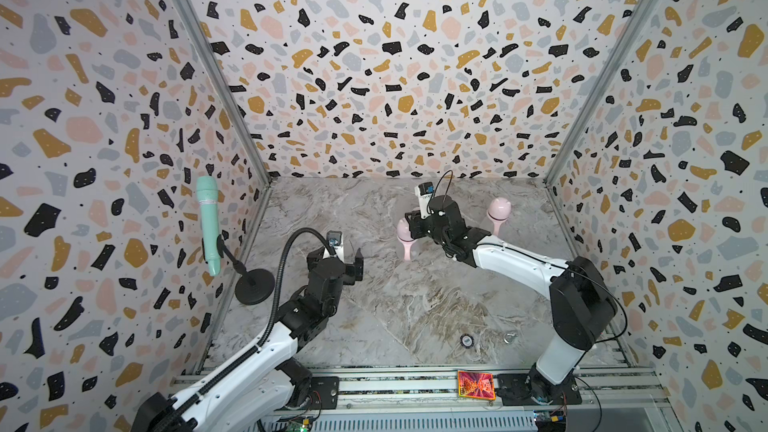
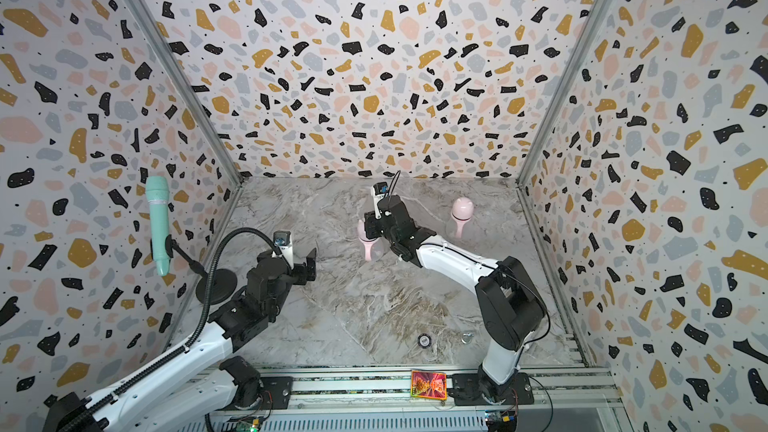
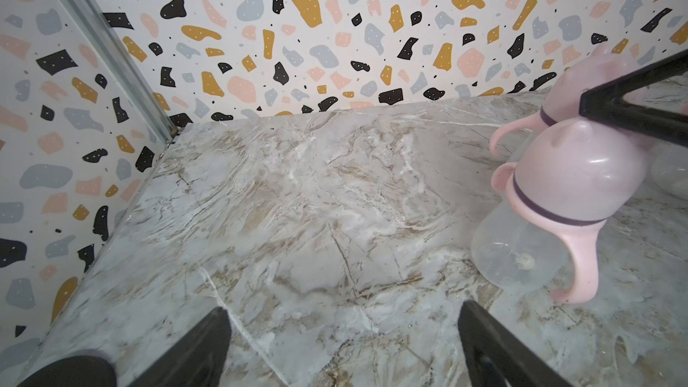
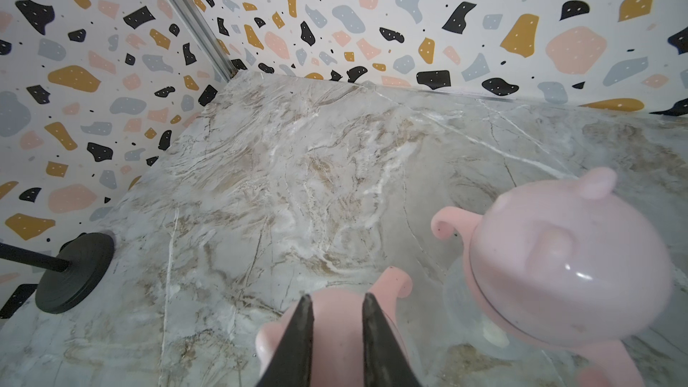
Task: Assemble the baby bottles
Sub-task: Close the lid on the baby bottle.
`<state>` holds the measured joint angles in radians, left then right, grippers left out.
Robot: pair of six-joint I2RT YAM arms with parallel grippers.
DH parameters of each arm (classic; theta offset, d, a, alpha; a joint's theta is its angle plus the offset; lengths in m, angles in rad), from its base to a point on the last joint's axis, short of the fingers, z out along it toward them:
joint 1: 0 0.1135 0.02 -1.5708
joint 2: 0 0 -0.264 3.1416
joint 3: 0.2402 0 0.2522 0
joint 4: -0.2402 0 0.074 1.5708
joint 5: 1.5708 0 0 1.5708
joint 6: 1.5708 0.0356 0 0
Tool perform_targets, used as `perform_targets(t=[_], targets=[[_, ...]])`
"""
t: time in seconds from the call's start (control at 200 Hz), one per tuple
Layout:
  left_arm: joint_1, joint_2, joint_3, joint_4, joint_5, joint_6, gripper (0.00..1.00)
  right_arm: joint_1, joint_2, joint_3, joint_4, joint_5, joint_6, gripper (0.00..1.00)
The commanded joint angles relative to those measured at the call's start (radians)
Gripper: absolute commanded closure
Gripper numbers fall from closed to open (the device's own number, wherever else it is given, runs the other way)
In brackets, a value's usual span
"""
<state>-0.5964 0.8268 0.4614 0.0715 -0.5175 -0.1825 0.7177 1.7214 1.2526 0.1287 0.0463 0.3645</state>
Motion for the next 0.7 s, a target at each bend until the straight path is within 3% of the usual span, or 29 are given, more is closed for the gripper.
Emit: perform_targets(t=[0.0,0.155,0.506,0.691], targets=[[0.004,-0.050,-0.039,0.015,-0.044,-0.034,0.04,-0.003,0.015,0.026,-0.137,0.014,-0.034,0.75],[0.004,-0.082,-0.059,0.002,-0.062,-0.034,0.02,-0.013,0.013,0.058,-0.151,0.016,-0.047,0.73],[0.006,-0.042,-0.038,0.002,-0.045,-0.019,0.00,-0.033,-0.016,0.248,-0.228,-0.011,-0.117,0.58],[0.017,-0.035,-0.051,0.064,-0.095,0.020,0.00,-0.051,-0.096,0.259,-0.225,-0.149,-0.219,0.41]])
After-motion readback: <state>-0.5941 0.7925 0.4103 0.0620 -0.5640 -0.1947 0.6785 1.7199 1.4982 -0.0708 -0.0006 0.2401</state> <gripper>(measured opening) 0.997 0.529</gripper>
